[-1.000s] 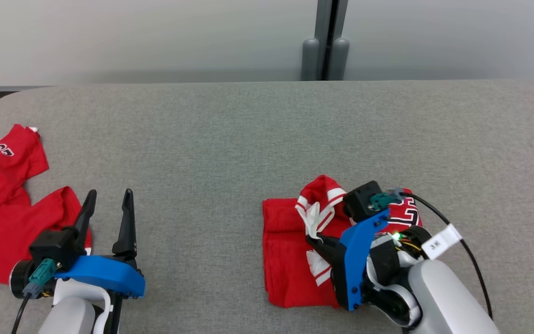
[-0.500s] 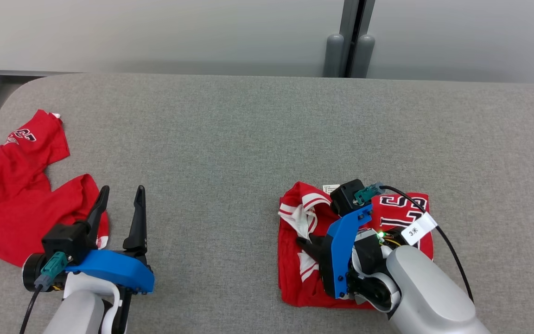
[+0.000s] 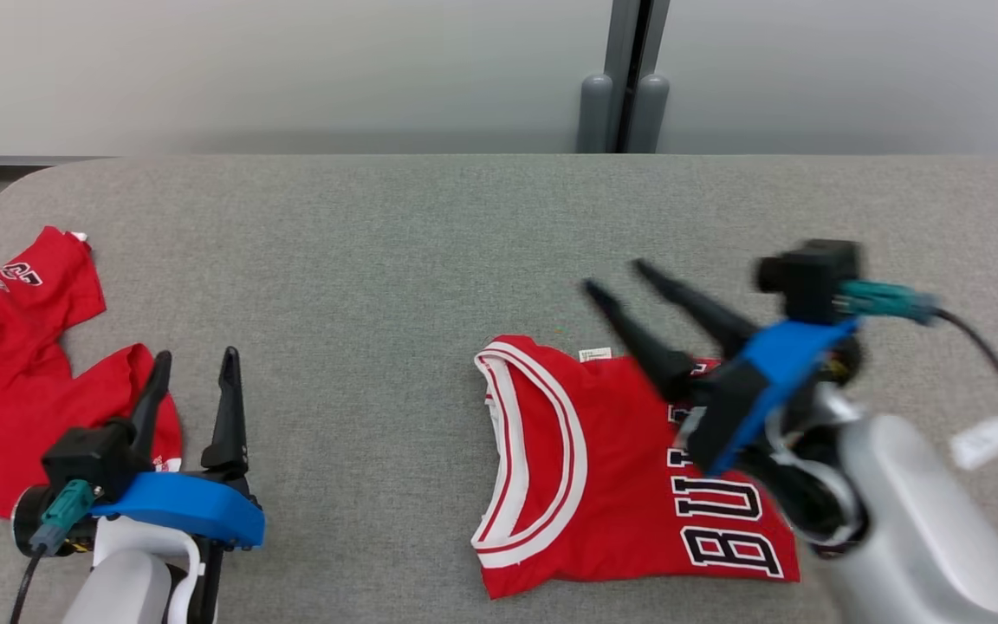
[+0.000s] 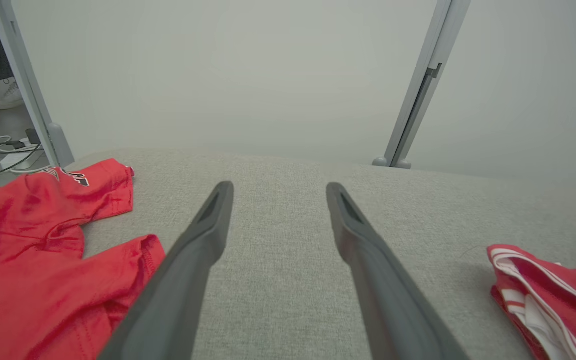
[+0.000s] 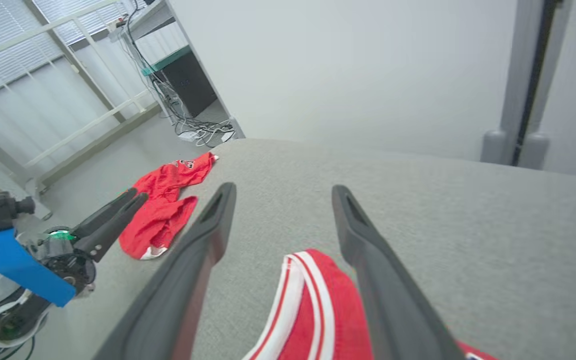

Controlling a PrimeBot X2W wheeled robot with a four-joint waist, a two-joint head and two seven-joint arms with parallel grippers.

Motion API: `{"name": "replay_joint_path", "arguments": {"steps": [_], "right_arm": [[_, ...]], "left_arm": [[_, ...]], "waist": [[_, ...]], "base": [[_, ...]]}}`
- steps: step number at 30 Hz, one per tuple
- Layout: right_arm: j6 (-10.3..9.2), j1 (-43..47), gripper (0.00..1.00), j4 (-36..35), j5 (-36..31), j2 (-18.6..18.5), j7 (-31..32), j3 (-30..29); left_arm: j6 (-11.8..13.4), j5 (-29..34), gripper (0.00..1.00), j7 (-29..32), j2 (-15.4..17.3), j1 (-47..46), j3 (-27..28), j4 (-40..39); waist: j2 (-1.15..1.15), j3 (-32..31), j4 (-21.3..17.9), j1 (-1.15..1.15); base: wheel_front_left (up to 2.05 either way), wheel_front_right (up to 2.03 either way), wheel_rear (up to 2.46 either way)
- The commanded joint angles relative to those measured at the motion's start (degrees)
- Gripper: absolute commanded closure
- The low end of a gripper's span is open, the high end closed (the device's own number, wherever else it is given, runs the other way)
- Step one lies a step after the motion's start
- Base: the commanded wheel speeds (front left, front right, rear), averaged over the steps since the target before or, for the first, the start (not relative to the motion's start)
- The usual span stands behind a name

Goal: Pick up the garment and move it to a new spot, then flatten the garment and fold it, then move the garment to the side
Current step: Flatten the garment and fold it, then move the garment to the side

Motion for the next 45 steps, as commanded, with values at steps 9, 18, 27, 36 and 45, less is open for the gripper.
{"name": "replay_joint_path", "arguments": {"steps": [9,18,27,36,45], "right_arm": [[0.03,16.3,0.0,-6.3,-16.6,-4.6,-13.2,-17.3],[0.03,25.1,0.0,-4.1,-23.0,-0.5,-22.4,-24.1],[0.03,26.8,0.0,-0.8,-22.7,-0.3,-23.0,-24.6],[0.03,26.8,0.0,0.8,-22.0,0.1,-21.8,-23.8],[0.03,26.8,0.0,1.4,-23.1,1.0,-21.0,-24.3]], "left_arm": [[0.0,2.0,0.0,-0.3,-0.9,2.7,2.8,-5.2],[-0.2,5.2,0.0,-0.3,-2.4,6.9,5.3,-7.9],[-0.5,6.9,0.0,-0.3,-4.3,12.1,6.3,-7.3],[-1.5,7.1,0.0,-0.3,-5.0,13.0,5.9,-4.9],[-1.9,6.5,0.0,-0.3,-4.7,11.9,5.4,-2.4]], "waist": [[0.0,-0.6,-0.9,0.0],[0.0,-3.5,-2.5,0.0],[0.0,-8.2,-3.6,0.0],[0.0,-9.5,-3.3,0.0],[0.0,-9.5,-3.3,0.0]], "base": [[0.0,0.0,0.0],[0.0,0.0,0.0],[0.0,0.0,0.0],[0.0,0.0,0.0],[0.0,0.0,0.0]]}}
